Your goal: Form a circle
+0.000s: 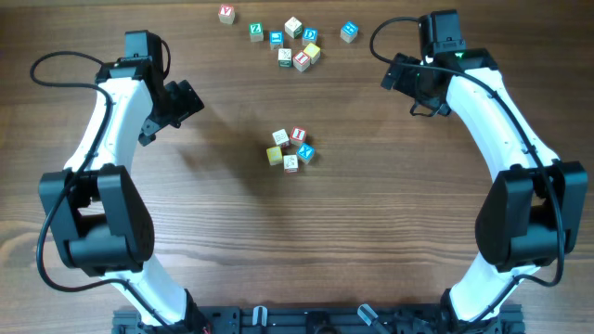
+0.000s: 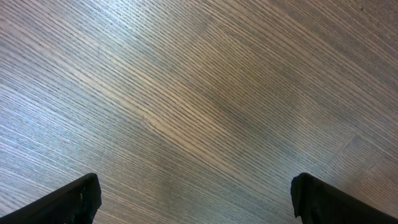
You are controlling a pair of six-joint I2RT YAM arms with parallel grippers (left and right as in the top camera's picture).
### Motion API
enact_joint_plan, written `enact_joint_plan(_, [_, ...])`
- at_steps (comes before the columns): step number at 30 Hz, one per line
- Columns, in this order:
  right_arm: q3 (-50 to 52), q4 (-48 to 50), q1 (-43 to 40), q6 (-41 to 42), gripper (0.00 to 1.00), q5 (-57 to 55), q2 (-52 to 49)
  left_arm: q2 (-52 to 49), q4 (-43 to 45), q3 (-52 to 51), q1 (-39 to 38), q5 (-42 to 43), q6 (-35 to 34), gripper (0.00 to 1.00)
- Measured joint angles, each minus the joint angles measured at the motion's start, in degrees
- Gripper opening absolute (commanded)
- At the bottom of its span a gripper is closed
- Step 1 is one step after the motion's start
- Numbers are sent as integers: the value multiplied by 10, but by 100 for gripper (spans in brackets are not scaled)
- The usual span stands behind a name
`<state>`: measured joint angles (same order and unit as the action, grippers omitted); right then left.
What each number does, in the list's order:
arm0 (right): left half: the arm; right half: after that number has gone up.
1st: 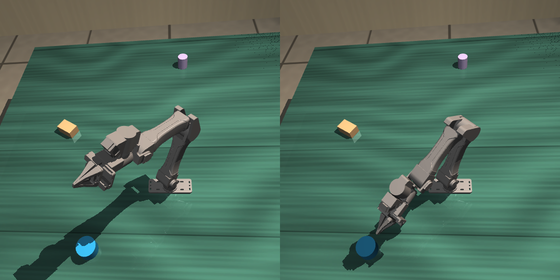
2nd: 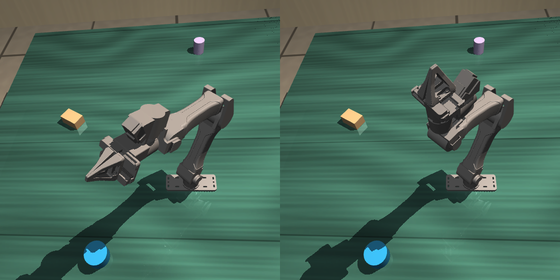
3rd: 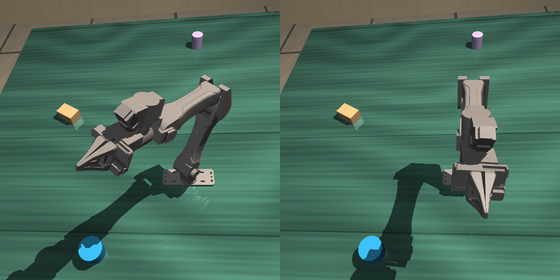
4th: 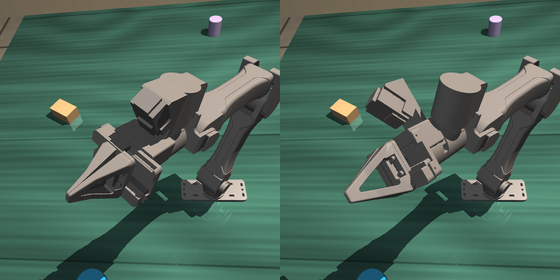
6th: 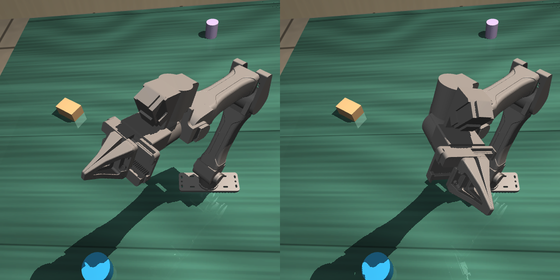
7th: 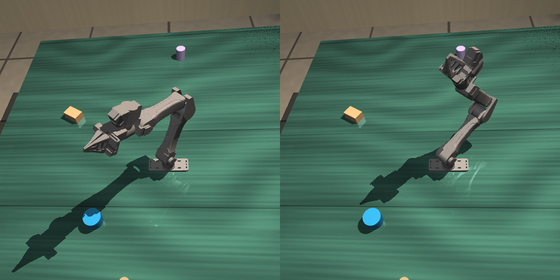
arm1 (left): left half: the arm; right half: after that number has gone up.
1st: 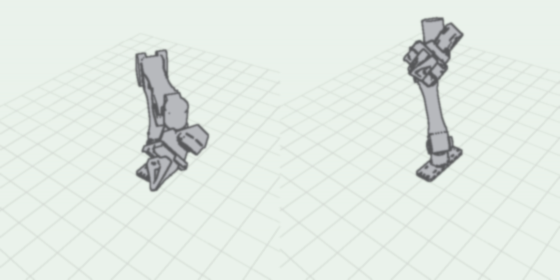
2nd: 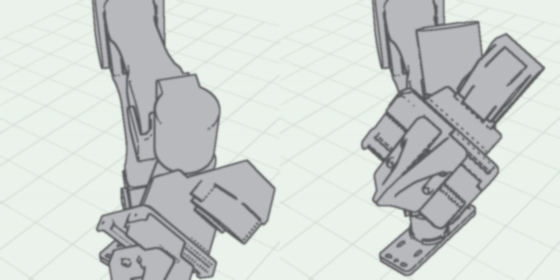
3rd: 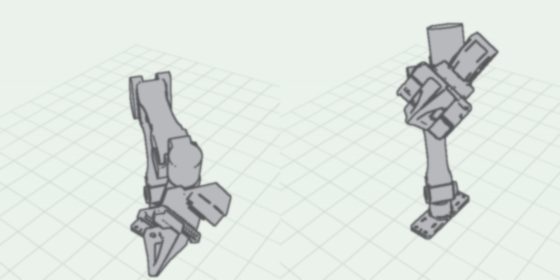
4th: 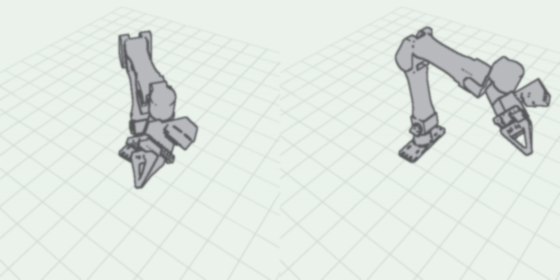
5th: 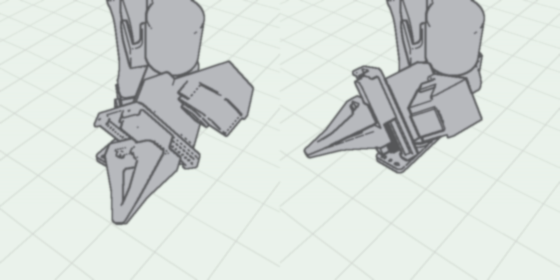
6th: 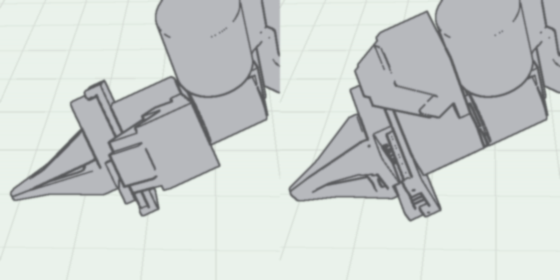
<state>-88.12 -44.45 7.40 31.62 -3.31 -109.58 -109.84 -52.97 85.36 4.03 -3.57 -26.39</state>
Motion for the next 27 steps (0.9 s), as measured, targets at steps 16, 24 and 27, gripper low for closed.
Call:
enact_joint_plan(16, [0,0,0,0,100,0,0,0,0,0,0,0,0,100])
enact_joint_plan(24, [0,0,0,0,100,0,0,0,0,0,0,0,0,100])
enact_joint_plan(27, [0,0,0,0,100,0,0,0,0,0,0,0,0,100])
